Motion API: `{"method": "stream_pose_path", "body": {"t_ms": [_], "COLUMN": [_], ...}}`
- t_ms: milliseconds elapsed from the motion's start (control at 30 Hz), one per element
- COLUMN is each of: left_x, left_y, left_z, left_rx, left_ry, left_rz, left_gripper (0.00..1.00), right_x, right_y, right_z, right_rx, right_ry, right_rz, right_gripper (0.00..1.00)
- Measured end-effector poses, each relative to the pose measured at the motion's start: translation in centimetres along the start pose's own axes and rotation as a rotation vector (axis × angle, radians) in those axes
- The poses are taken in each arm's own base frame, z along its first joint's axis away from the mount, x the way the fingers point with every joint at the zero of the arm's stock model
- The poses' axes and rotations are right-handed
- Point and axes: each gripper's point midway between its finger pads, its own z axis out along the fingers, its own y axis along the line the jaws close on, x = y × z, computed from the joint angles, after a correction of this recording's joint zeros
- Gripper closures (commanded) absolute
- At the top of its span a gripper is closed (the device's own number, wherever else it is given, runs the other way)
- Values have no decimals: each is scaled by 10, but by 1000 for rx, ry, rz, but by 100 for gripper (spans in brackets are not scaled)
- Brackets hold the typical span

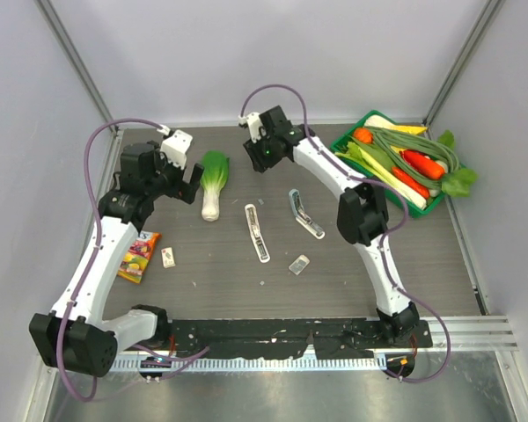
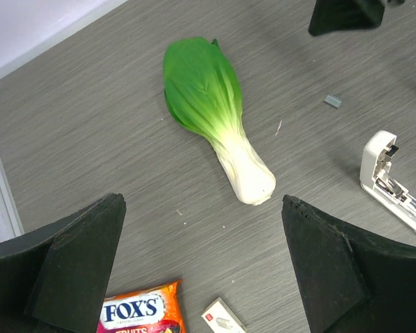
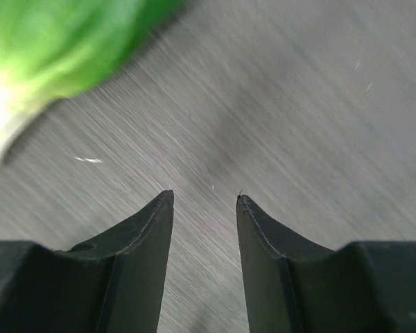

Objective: Load the staples into the stapler
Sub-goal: Pick up the staple from the center of the board.

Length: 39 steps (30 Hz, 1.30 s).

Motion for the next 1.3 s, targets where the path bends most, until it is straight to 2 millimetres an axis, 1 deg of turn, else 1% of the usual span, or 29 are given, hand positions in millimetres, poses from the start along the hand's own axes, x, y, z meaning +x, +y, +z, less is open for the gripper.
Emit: {"method": "stream_pose_path", "body": {"t_ms": [100,133,233,367,600,700,967,1300], "left_x": [3,3,3,3,7,8,10,12], "left_y": [0,0,0,0,-2,-1,-4,-6], "left_z": [1,1,0,0,1,2,3,3], "left_rx": [0,0,3,8,14,15,28,36], "left_ry": [6,5,4,2,10,11,14,16], "left_rz": [-11,-13,-23,-37,-43,-45,-50,-51], "left_gripper": [0,0,0,0,0,0,0,0], "right_x": [35,47,67,75,83,89,107,110], "right_y": [0,2,11,22,34,37,45,51], "right_z": [22,26,27,25,27,29,37,39], "right_rx": [24,28,29,18,-3,-6,-22,-32], "right_ry": [118,159,237,276,304,323,368,378], "right_rz": [15,20,23,16,18,17,32,39], "right_gripper": [52,52,53,57,61,62,63,64]}}
